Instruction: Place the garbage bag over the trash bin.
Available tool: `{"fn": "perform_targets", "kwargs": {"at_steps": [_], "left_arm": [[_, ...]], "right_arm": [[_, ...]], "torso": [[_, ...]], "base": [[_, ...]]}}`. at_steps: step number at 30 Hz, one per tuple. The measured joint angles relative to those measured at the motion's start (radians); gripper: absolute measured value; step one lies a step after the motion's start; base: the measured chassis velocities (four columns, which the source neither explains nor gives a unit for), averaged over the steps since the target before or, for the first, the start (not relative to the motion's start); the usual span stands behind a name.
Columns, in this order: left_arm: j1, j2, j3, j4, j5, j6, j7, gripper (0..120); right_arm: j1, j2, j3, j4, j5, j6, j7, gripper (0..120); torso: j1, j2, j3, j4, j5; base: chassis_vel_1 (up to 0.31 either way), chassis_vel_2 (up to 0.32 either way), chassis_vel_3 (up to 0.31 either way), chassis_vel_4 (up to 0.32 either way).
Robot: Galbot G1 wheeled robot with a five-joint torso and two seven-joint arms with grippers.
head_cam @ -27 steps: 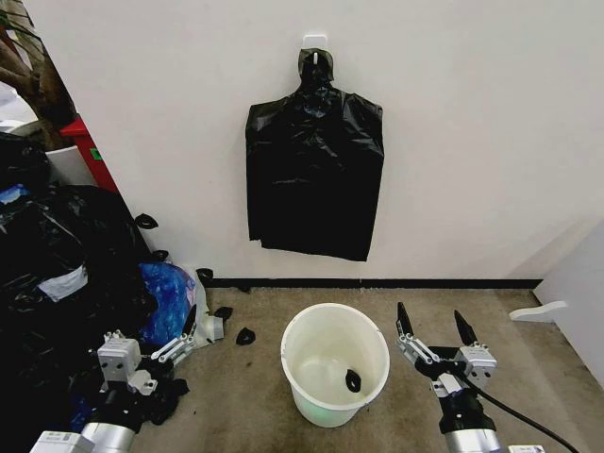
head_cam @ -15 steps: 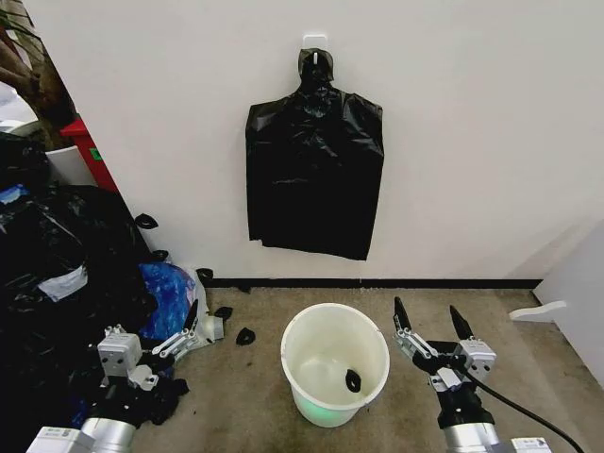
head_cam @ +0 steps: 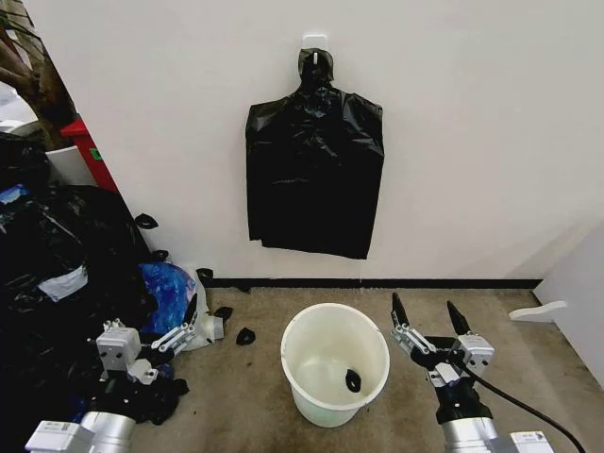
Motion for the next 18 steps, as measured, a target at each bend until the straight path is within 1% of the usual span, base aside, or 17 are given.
{"fn": "perform_targets", "kwargs": {"at_steps": [2, 4, 5, 8, 10, 12, 15, 17, 18], "left_arm": [[-0.003, 0.0, 0.0, 0.0, -0.001, 0.002, 0.0, 100], [-0.02, 0.003, 0.002, 0.001, -0.004, 0.013, 0.0, 100], [-0.044, 0.005, 0.005, 0.009, -0.005, 0.022, -0.002, 100], [-0.073, 0.011, 0.009, 0.016, -0.008, 0.041, -0.004, 100], [-0.079, 0.013, 0.009, 0.017, -0.013, 0.044, -0.004, 100], [-0.092, 0.018, 0.012, 0.019, -0.026, 0.046, -0.001, 100], [-0.101, 0.02, 0.014, 0.024, -0.029, 0.046, -0.001, 100], [-0.108, 0.023, 0.014, 0.028, -0.036, 0.047, -0.002, 100], [-0.108, 0.023, 0.014, 0.028, -0.036, 0.047, -0.002, 100]], "right_arm": [[0.003, 0.0, -0.002, 0.001, 0.007, -0.005, 0.001, 100], [0.026, 0.0, -0.011, 0.006, 0.048, -0.037, 0.004, 100], [0.066, 0.0, -0.024, 0.011, 0.09, -0.082, 0.009, 100], [0.149, -0.013, -0.046, 0.023, 0.167, -0.164, 0.037, 100], [0.172, -0.025, -0.054, 0.027, 0.195, -0.184, 0.049, 100], [0.248, -0.069, -0.087, 0.04, 0.325, -0.238, 0.108, 100], [0.315, -0.108, -0.122, 0.049, 0.477, -0.265, 0.157, 100], [0.376, -0.135, -0.146, 0.045, 0.646, -0.275, 0.172, 100], [0.376, -0.135, -0.146, 0.045, 0.646, -0.275, 0.172, 100]], "torso": [[0.0, 0.0, 0.0, 0.0, 0.0], [0.0, 0.0, 0.0, -0.0001, 0.0], [0.0, 0.0, 0.0, -0.0001, -0.0001], [0.0, 0.0, 0.0, -0.0001, -0.0001], [0.0, 0.0, 0.0, 0.0, -0.0001], [0.0, 0.0, 0.0, 0.0001, 0.0], [0.0, 0.0, 0.0, -0.0001, -0.0001], [0.0, 0.0, 0.0, 0.0, -0.0001], [0.0, 0.0, 0.0, 0.0, -0.0001]], "base": [[0.0, 0.0, 0.0, 0.0], [0.0, 0.0, 0.0, 0.0], [0.0, 0.0, 0.0, 0.0], [0.0, 0.0, 0.0, 0.0], [0.0, 0.0, 0.0, 0.0], [0.0, 0.0, 0.0, 0.0], [0.0, 0.0, 0.0, 0.0], [0.0, 0.0, 0.0, 0.0], [0.0, 0.0, 0.0, 0.0]]}}
